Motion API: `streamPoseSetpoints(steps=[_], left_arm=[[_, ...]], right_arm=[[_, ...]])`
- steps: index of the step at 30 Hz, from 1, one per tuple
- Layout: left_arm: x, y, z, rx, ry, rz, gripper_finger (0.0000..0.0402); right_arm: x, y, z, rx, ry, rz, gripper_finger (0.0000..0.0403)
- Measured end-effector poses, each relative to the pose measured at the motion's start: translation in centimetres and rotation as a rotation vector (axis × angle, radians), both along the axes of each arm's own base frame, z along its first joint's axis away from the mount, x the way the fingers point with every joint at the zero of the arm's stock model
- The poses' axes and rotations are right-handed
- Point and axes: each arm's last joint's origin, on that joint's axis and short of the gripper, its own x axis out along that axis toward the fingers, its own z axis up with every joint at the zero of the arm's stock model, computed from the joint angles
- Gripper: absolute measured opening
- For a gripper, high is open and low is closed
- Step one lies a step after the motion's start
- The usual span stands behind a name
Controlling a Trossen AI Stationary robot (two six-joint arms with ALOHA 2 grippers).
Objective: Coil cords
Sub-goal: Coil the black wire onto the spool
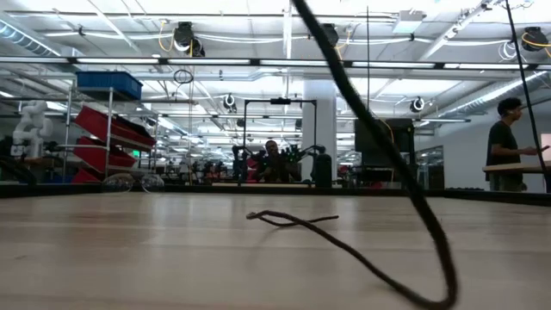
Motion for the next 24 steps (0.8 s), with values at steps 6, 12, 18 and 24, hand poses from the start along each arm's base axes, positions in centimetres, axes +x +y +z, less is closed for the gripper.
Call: streamPoseSetpoints(steps=[6, 12, 18, 24], left_arm=[[0.2, -0.2, 0.7, 0.016, -0.049, -0.019, 0.0002], [0.5, 0.1, 0.9, 0.017, -0.051, -0.01, 0.0001], [1.4, 0.6, 2.2, 0.034, -0.123, -0.021, 0.0001], [2.4, 1.5, 2.4, 0.026, -0.13, -0.065, 0.0001]], right_arm=[[1.9, -1.6, -0.7, -0.004, -0.055, -0.142, 0.0], [2.9, -2.8, -0.4, -0.018, -0.1, -0.215, 0.0], [3.8, -3.8, -0.2, -0.011, -0.108, -0.241, 0.0], [4.3, -4.3, -0.1, -0.01, -0.116, -0.257, 0.0]])
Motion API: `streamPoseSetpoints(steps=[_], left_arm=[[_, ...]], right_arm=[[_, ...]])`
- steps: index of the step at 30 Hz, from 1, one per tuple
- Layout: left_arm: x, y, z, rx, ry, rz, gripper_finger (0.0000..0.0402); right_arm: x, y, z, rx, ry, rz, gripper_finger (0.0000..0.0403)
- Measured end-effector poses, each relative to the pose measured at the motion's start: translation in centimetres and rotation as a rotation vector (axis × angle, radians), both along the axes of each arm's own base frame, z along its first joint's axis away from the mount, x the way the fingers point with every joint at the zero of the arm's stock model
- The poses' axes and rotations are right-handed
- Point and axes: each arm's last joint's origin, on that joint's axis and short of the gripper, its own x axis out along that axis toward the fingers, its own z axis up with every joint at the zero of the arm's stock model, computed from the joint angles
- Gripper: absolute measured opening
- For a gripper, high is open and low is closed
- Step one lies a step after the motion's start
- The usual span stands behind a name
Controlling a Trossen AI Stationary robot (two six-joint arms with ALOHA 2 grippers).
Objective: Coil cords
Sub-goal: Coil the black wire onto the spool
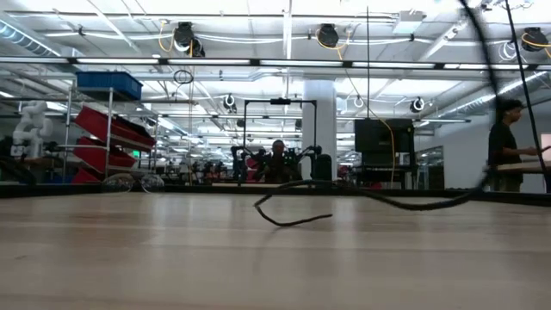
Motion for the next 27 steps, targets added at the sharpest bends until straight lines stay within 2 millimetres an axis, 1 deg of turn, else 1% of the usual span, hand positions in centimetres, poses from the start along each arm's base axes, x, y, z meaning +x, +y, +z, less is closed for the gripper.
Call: streamPoseSetpoints(steps=[8, 11, 16, 19, 27], left_arm=[[1.6, 1.3, -0.5, -0.021, 0.015, 0.0, 0.0001], [2.3, 1.7, -1.1, -0.022, 0.032, -0.003, 0.0001], [3.1, 2.0, -1.8, -0.027, 0.052, -0.009, 0.0001], [3.7, 2.1, -2.6, -0.028, 0.071, 0.0, 0.0001], [4.9, 2.3, -4.0, -0.033, 0.101, 0.019, 0.0001]], right_arm=[[0.8, -0.4, 0.6, -0.006, -0.03, -0.002, 0.0], [0.9, -0.4, 0.6, -0.013, -0.026, -0.002, 0.0], [0.8, -0.4, 0.7, -0.019, -0.025, -0.005, 0.0], [0.9, -0.4, 0.7, -0.019, -0.03, -0.003, 0.0], [0.8, 0.3, 1.2, -0.013, -0.052, 0.028, 0.0]])
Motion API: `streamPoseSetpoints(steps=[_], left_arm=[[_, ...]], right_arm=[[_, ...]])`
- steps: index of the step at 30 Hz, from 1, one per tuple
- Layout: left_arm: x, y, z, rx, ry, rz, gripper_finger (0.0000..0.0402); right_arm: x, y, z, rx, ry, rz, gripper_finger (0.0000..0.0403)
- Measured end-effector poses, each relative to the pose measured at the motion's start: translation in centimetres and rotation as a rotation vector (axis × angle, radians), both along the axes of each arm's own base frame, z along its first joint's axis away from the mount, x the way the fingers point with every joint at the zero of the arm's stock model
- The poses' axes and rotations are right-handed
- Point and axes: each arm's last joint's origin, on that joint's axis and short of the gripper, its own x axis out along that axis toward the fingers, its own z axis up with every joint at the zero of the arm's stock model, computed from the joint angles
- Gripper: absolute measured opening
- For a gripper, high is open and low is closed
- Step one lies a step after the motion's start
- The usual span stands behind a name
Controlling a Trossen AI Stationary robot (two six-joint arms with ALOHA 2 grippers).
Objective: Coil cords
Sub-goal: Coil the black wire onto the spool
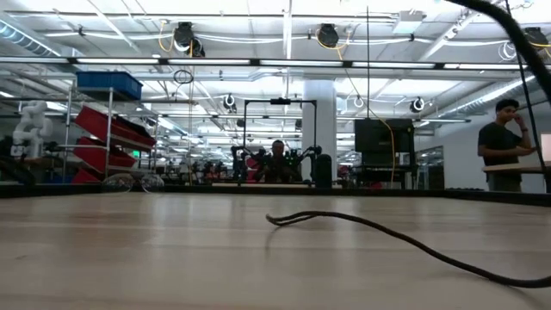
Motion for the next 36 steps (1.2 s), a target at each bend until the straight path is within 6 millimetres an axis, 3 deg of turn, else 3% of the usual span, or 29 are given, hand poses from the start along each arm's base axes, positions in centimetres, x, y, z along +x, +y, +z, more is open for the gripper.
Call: streamPoseSetpoints(steps=[10, 20, 24, 36], left_arm=[[0.0, -0.3, -0.1, -0.002, -0.004, -0.005, 0.0009], [-0.3, -0.8, 0.0, -0.01, -0.03, 0.013, 0.0146], [-0.4, -1.0, 0.0, -0.031, -0.03, 0.011, 0.0177], [-1.9, -3.5, 0.0, 0.089, -0.031, -0.098, 0.0185]], right_arm=[[-1.1, 0.3, 1.3, 0.031, -0.035, 0.026, 0.0], [-2.7, 0.3, 3.3, 0.113, -0.082, 0.095, 0.0], [-3.6, 0.5, 4.1, 0.15, -0.09, 0.15, 0.0], [-7.2, 1.0, 7.0, 0.093, -0.111, 0.224, 0.0]])
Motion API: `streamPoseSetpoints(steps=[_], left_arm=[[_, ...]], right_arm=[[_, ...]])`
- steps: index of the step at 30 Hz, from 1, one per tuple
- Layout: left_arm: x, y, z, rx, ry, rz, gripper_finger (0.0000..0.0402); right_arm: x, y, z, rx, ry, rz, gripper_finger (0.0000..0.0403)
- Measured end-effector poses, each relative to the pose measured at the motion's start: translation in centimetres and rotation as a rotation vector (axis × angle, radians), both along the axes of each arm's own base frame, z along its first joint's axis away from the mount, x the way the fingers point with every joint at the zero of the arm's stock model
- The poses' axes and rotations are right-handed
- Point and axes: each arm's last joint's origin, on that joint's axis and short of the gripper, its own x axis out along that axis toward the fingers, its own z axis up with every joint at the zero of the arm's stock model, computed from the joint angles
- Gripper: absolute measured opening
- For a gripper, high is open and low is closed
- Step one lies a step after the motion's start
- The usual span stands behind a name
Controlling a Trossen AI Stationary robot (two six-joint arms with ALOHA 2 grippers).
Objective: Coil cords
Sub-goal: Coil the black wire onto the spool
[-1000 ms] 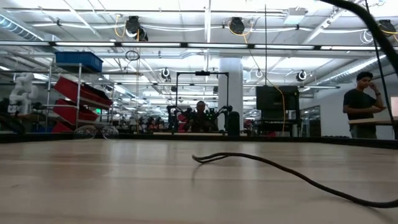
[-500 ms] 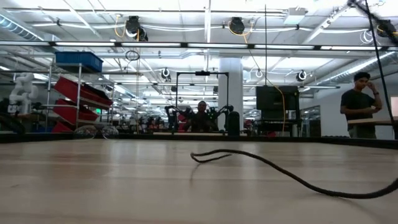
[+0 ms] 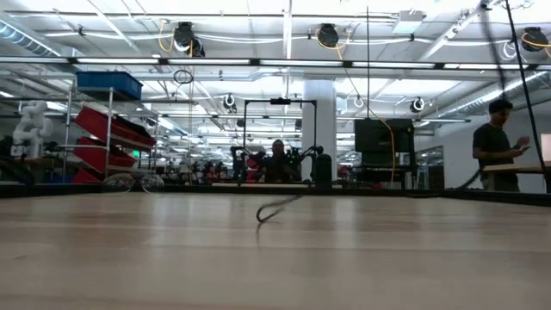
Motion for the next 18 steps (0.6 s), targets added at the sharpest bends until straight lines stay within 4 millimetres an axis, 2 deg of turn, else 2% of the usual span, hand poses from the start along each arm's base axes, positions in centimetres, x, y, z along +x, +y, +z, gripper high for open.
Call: streamPoseSetpoints(steps=[6, 10, 18], left_arm=[[2.6, 0.0, -0.4, 0.06, -0.164, -0.013, 0.0185], [4.2, 0.5, -1.5, 0.063, -0.194, -0.002, 0.0185], [4.9, 0.5, -1.5, 0.065, -0.287, -0.059, 0.0184]], right_arm=[[-1.5, -1.4, 2.3, 0.061, -0.038, 0.082, 0.0], [-2.4, -2.0, 3.3, 0.121, -0.06, 0.148, 0.0], [-3.2, -2.4, 4.3, 0.137, -0.089, 0.178, 0.0]])
